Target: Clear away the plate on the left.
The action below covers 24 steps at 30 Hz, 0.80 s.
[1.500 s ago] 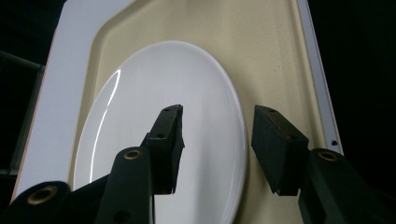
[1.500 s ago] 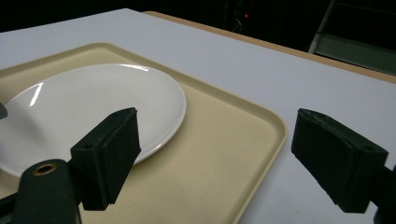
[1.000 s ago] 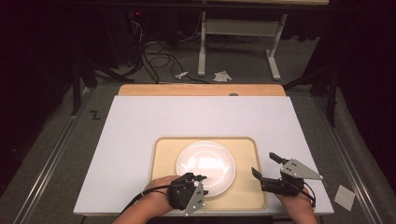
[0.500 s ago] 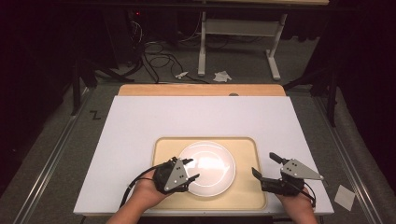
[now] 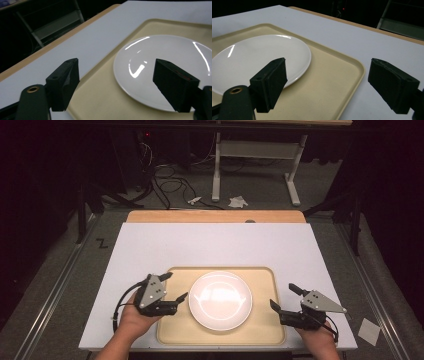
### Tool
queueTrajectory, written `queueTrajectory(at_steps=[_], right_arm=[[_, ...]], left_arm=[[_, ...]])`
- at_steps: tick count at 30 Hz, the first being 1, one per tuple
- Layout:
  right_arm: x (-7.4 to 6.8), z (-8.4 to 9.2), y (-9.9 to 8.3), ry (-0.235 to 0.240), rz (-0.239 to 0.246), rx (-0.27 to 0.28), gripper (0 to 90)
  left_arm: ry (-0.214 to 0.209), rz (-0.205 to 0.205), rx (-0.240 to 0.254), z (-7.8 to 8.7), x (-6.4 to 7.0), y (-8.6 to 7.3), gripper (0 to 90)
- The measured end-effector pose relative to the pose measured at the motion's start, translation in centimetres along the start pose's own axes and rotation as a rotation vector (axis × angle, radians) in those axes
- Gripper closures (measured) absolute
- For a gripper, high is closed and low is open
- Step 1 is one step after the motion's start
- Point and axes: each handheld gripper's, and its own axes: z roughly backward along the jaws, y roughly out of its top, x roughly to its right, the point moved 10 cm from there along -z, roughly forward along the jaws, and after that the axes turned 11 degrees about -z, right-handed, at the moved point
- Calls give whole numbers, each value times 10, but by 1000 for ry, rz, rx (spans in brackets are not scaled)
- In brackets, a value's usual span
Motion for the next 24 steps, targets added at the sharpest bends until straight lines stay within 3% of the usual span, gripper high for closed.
queueTrajectory(at_steps=[1,2,3,4,6,8,10,12,14,18,19,24], right_arm=[[0,0,0,-2,-4,-2,165],[0,0,0,-2,-4,-2,165],[1,0,-1,-5,0,-3,165],[1,0,-1,-5,0,-3,165],[0,0,-1,-4,-2,-2,165],[0,0,-1,-4,-1,-2,165],[1,0,-2,-9,-2,-7,165],[1,0,-2,-9,-4,-7,165],[1,-1,-2,-14,-8,-7,166],[1,-2,-2,-18,-9,-13,165],[0,-3,-2,-15,2,-13,165],[1,-4,-4,-26,-1,-22,165]], left_arm=[[29,48,21,10,-14,-2,188],[29,48,21,10,-14,-2,173],[77,108,22,23,-27,-8,161],[77,108,22,23,-27,-8,156],[122,155,35,40,-42,-19,140],[134,169,29,46,-46,-24,111],[161,198,-23,62,-54,-43,71],[175,209,-31,67,-56,-49,34],[218,236,-43,79,-62,-59,5],[237,264,7,84,-64,-51,1],[238,236,17,83,-63,-47,1],[199,206,-20,74,-57,-51,1]])
